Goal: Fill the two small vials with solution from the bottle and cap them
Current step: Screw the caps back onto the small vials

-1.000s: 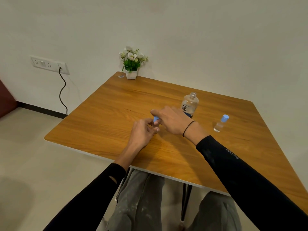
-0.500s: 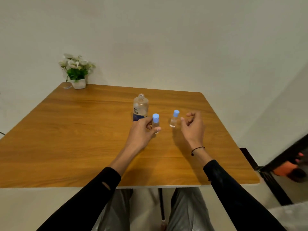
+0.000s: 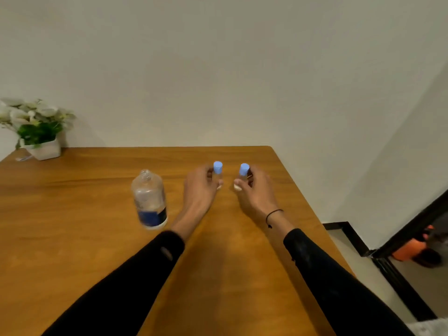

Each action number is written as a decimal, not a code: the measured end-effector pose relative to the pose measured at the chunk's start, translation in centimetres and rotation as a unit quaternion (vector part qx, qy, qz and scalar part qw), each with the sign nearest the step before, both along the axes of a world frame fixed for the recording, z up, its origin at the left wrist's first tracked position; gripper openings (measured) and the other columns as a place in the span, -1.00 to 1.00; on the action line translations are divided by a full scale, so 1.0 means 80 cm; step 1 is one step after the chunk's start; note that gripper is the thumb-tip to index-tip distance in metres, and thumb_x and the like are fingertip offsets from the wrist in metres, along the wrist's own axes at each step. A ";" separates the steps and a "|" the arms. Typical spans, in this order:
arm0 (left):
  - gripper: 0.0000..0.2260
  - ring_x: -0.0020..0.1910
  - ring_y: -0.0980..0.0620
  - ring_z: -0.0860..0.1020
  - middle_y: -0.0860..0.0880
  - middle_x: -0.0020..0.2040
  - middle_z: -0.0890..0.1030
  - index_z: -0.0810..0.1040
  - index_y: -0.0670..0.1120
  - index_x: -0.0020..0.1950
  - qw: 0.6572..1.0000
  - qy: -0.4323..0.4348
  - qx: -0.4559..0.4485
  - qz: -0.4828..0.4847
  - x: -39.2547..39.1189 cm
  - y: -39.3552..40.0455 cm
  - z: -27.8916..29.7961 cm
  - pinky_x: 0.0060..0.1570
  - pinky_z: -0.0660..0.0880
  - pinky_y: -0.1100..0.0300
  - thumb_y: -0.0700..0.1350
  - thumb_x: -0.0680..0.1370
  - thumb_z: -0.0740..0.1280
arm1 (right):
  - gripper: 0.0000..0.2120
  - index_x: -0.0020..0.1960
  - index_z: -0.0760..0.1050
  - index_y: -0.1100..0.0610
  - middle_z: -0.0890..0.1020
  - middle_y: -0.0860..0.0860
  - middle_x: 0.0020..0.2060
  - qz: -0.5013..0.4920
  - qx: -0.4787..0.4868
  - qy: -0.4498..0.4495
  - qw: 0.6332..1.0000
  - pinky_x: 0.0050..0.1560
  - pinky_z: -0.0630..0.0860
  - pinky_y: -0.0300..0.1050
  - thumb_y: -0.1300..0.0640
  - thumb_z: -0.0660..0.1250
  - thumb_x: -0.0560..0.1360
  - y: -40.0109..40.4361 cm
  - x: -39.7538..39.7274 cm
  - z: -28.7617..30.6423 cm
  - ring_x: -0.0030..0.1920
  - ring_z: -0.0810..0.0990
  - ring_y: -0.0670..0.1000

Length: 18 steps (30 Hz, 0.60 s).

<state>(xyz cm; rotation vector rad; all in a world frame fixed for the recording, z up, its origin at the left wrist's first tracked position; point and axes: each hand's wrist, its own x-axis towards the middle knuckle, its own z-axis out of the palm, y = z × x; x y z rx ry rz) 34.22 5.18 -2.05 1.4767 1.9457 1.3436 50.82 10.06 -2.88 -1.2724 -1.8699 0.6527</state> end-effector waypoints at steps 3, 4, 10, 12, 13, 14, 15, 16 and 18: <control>-0.96 -0.08 0.00 0.71 0.05 -0.14 0.73 0.67 -0.03 -0.05 1.000 -0.016 0.006 0.002 0.018 0.111 0.024 -0.04 0.67 -0.01 -0.17 0.58 0.46 | -0.86 0.08 0.46 0.14 0.53 -0.03 -0.16 -0.044 0.004 -0.014 0.999 -0.21 0.41 -0.13 0.17 0.42 0.61 0.103 0.017 0.017 -0.22 0.48 -0.08; -0.91 -0.09 -0.04 0.70 0.05 -0.17 0.69 0.63 -0.02 -0.09 1.000 -0.012 0.009 -0.001 0.025 0.149 0.026 -0.04 0.68 -0.07 -0.17 0.60 0.44 | -0.86 0.08 0.46 0.15 0.54 -0.05 -0.15 -0.058 0.004 -0.012 0.998 -0.19 0.45 -0.15 0.18 0.41 0.62 0.138 0.017 0.020 -0.20 0.51 -0.07; -0.87 -0.02 -0.13 0.63 -0.05 0.00 0.66 0.65 -0.11 0.10 0.999 0.038 -0.020 0.023 0.041 0.312 -0.024 -0.11 0.46 0.05 -0.10 0.60 0.50 | -0.89 0.10 0.48 0.13 0.60 0.11 0.03 -0.107 -0.005 0.002 0.994 0.05 0.65 0.12 0.15 0.38 0.62 0.286 -0.001 -0.026 -0.03 0.63 0.13; -0.83 -0.03 -0.14 0.66 -0.09 -0.01 0.70 0.67 -0.12 0.05 0.998 0.048 -0.023 0.036 0.039 0.334 -0.040 -0.14 0.49 0.04 -0.04 0.59 0.52 | -0.85 0.13 0.52 0.15 0.62 0.07 0.02 -0.114 0.000 0.008 0.993 0.08 0.62 0.06 0.14 0.42 0.61 0.305 -0.010 -0.039 0.01 0.63 0.11; -0.82 -0.05 -0.14 0.66 -0.09 -0.02 0.70 0.67 -0.12 0.03 0.998 0.051 -0.024 0.039 0.037 0.338 -0.044 -0.14 0.49 0.04 -0.02 0.58 0.53 | -0.83 0.13 0.53 0.17 0.62 0.06 0.00 -0.114 0.001 0.006 0.993 0.07 0.61 0.03 0.15 0.45 0.60 0.311 -0.014 -0.043 0.01 0.63 0.10; -0.81 -0.06 -0.13 0.65 -0.09 -0.03 0.69 0.66 -0.12 0.01 0.997 0.060 -0.027 0.040 0.035 0.341 -0.048 -0.15 0.48 0.04 -0.03 0.56 0.55 | -0.83 0.12 0.55 0.19 0.62 0.06 -0.02 -0.115 0.001 0.001 0.993 0.06 0.60 0.02 0.16 0.46 0.59 0.314 -0.017 -0.046 0.00 0.62 0.09; -0.80 -0.07 -0.11 0.64 -0.08 -0.04 0.69 0.66 -0.12 0.01 0.996 0.071 -0.033 0.040 0.034 0.341 -0.050 -0.15 0.47 0.06 -0.04 0.54 0.58 | -0.82 0.11 0.56 0.19 0.63 0.06 -0.02 -0.118 -0.002 -0.005 0.993 0.06 0.60 0.02 0.16 0.48 0.58 0.316 -0.019 -0.046 0.00 0.62 0.10; -0.79 -0.07 -0.09 0.63 -0.07 -0.04 0.69 0.65 -0.12 0.01 0.995 0.078 -0.037 0.044 0.033 0.339 -0.052 -0.15 0.46 0.08 -0.05 0.52 0.60 | -0.81 0.10 0.57 0.20 0.65 0.08 -0.02 -0.124 -0.005 -0.007 0.992 0.07 0.61 0.05 0.14 0.50 0.56 0.317 -0.019 -0.047 0.00 0.63 0.11; -0.75 -0.09 -0.02 0.56 -0.03 -0.06 0.64 0.66 -0.14 0.05 0.994 0.076 -0.047 0.057 0.034 0.327 -0.050 -0.13 0.43 0.10 -0.06 0.50 0.62 | -0.74 0.09 0.57 0.21 0.66 0.11 -0.01 -0.136 -0.020 -0.007 0.990 0.09 0.62 0.13 0.11 0.55 0.53 0.313 -0.018 -0.045 0.01 0.64 0.14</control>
